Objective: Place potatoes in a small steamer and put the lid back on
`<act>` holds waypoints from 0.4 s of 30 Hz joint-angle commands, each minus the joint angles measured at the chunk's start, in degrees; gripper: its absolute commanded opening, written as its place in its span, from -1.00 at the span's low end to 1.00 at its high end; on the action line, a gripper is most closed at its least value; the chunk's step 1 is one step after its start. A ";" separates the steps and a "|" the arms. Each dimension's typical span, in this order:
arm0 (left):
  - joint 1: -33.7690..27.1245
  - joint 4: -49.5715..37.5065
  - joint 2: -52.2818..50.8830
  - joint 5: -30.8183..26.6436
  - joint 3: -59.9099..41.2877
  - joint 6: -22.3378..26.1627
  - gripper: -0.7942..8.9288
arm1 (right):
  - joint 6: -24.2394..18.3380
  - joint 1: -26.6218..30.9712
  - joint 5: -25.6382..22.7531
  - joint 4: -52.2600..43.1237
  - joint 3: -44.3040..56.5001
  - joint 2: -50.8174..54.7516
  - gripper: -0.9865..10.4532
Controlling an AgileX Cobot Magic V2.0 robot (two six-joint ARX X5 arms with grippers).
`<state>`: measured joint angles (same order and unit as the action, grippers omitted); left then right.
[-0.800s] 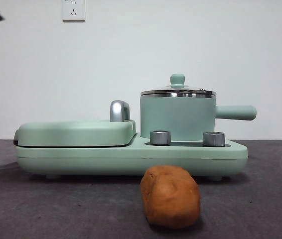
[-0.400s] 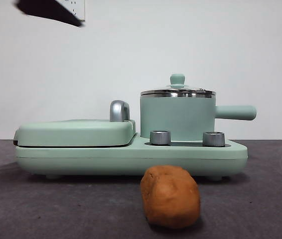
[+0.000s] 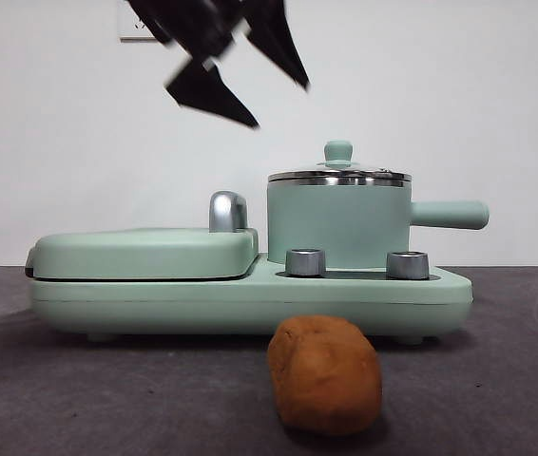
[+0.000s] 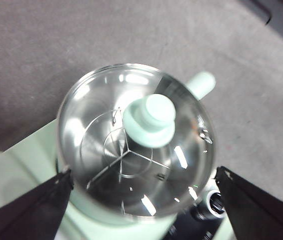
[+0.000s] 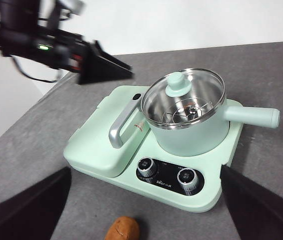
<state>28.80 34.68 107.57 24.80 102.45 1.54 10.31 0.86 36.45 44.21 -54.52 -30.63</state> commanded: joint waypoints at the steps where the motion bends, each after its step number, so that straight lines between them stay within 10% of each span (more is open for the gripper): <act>1: 1.55 -1.29 4.37 -1.25 3.98 3.85 0.12 | -0.55 -0.02 0.26 -0.31 -0.94 -0.37 0.00; 12: 5.51 -14.93 8.74 -6.82 4.37 5.44 0.05 | -2.01 -0.02 0.22 3.82 -0.94 -0.37 0.00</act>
<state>33.89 20.32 114.80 18.04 104.99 5.69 9.17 0.86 36.45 48.34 -54.52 -30.63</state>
